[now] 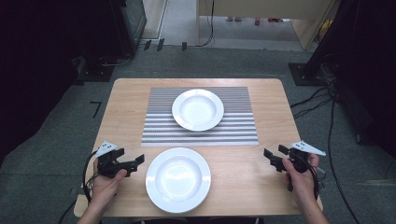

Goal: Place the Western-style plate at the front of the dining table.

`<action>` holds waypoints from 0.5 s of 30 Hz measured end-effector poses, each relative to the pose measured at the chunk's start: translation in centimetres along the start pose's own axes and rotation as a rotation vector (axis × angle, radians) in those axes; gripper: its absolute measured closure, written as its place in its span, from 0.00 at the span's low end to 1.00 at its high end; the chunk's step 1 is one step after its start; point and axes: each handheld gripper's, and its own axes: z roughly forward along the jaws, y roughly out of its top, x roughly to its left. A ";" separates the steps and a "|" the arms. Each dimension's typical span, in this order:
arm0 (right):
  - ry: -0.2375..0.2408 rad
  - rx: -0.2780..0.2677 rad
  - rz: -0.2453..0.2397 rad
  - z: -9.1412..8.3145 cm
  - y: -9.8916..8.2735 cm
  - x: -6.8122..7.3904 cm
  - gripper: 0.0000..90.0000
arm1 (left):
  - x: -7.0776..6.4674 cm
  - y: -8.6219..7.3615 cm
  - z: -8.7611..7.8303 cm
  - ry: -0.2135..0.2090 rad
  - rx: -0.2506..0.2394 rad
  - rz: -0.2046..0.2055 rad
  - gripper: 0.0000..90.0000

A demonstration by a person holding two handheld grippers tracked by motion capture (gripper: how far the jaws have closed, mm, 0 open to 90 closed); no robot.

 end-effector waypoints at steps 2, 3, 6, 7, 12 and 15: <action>-0.003 0.003 0.003 -0.2 -0.2 -0.2 0.28 | 0.1 -0.2 -0.1 0.005 0.003 -0.001 0.04; -0.006 0.005 0.002 -0.4 -0.3 -0.4 0.28 | 0.2 -0.3 -0.2 0.009 0.005 0.000 0.04; -0.018 0.011 0.005 -0.9 -0.9 -0.9 0.28 | 0.6 -0.9 -0.5 0.022 0.012 -0.005 0.04; -0.027 0.015 0.010 -1.2 -1.2 -1.3 0.28 | 0.7 -1.1 -0.5 0.025 0.015 -0.007 0.04; -0.042 0.023 0.017 -1.6 -1.9 -1.9 0.28 | 1.2 -2.2 -0.7 0.037 0.031 -0.018 0.04; -0.055 0.030 0.011 -2.0 -2.5 -2.4 0.28 | 1.5 -2.7 -0.9 0.051 0.037 -0.017 0.04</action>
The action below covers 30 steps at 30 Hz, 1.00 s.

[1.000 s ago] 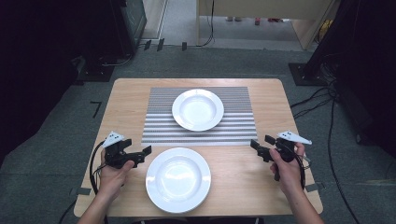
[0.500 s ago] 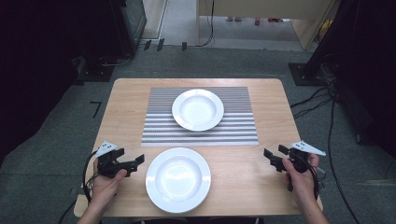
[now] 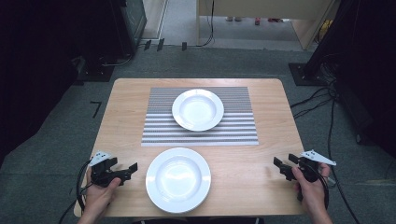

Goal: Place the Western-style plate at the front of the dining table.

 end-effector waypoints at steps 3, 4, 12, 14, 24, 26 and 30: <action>-0.012 0.006 -0.004 -0.2 -0.2 -0.2 0.28 | 0.5 -0.4 -0.4 0.020 0.004 0.000 0.04; -0.022 0.012 -0.009 -0.4 -0.5 -0.4 0.28 | 0.7 -0.5 -0.5 0.025 0.002 -0.005 0.04; -0.050 0.030 -0.008 -0.8 -1.4 -1.2 0.28 | 1.9 -1.5 -1.3 0.064 0.008 -0.025 0.04; -0.058 0.035 -0.011 -0.9 -1.6 -1.4 0.28 | 2.1 -1.7 -1.4 0.071 0.008 -0.025 0.04; -0.100 0.043 -0.034 -1.3 -2.0 -1.9 0.28 | 1.8 -2.0 -1.0 0.128 0.039 0.019 0.04; -0.112 0.051 -0.053 -1.2 -2.0 -1.7 0.27 | 1.7 -2.0 -0.9 0.139 0.044 0.023 0.04; -0.143 0.068 -0.101 -0.9 -2.1 -1.1 0.24 | 1.4 -2.1 -0.7 0.166 0.056 0.057 0.04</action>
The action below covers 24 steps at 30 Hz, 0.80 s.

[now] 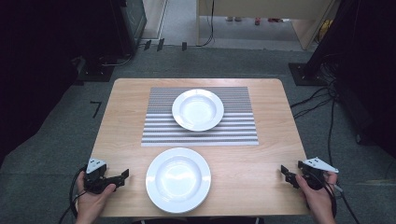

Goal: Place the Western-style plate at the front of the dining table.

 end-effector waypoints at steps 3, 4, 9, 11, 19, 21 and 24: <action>-0.029 0.015 -0.031 0.1 0.0 0.5 0.21 | -0.5 0.0 0.2 0.033 0.010 0.036 0.04; -0.037 0.020 -0.036 0.2 0.0 0.7 0.20 | -0.6 -0.1 0.2 0.040 0.014 0.044 0.04; -0.042 0.023 -0.033 0.3 0.1 0.8 0.18 | -1.2 -0.2 0.5 0.078 0.023 0.094 0.04; -0.042 0.023 -0.033 0.3 0.1 0.8 0.18 | -1.1 -0.2 0.5 0.076 0.022 0.096 0.04; -0.042 0.023 -0.034 0.3 0.1 0.8 0.18 | -1.1 -0.3 0.4 0.071 0.017 0.100 0.04; -0.042 0.024 -0.034 0.3 0.1 0.8 0.17 | -1.1 -0.3 0.4 0.070 0.014 0.099 0.04; -0.045 0.026 -0.031 0.4 0.1 0.8 0.16 | -1.1 -0.3 0.4 0.070 0.013 0.099 0.04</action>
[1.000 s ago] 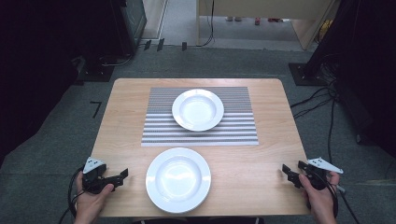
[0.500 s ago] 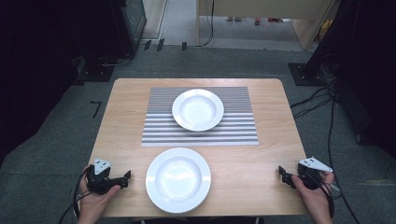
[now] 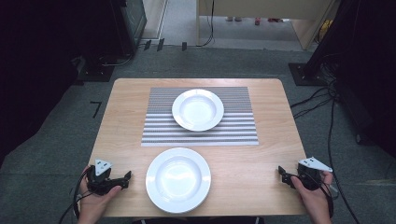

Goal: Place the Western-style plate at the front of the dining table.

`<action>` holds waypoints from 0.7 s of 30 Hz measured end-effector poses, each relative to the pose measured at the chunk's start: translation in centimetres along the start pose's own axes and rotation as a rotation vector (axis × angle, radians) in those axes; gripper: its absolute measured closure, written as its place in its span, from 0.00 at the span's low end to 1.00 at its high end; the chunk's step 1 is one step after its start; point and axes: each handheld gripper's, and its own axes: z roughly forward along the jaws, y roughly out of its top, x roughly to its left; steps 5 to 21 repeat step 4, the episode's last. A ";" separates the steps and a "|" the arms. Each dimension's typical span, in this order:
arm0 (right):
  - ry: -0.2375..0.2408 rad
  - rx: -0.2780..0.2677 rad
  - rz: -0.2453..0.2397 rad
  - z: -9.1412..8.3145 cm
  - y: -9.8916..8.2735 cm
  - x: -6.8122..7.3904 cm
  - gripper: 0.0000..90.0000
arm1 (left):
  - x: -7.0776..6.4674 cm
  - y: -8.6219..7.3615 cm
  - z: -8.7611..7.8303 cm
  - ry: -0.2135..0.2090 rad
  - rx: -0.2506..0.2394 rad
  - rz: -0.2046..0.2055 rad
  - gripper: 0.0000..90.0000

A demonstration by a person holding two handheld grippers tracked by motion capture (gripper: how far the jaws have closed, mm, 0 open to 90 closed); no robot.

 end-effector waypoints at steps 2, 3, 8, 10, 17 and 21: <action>-0.003 0.000 0.003 0.0 0.0 0.0 0.15 | 0.0 0.0 0.0 0.000 0.000 0.000 0.04; -0.007 0.001 0.008 0.1 0.1 0.0 0.15 | 0.0 0.0 0.0 -0.001 0.000 0.001 0.04; -0.009 0.001 0.009 0.1 0.1 0.0 0.15 | 0.0 0.0 0.0 -0.001 0.000 0.001 0.04; -0.009 0.001 0.009 0.1 0.1 0.0 0.15 | 0.0 0.0 0.0 -0.001 0.000 0.001 0.04; -0.009 0.001 0.009 0.1 0.1 0.0 0.15 | 0.0 0.0 0.0 -0.001 0.000 0.001 0.04; -0.009 0.001 0.009 0.1 0.1 0.0 0.15 | 0.0 0.0 0.0 -0.001 0.000 0.001 0.04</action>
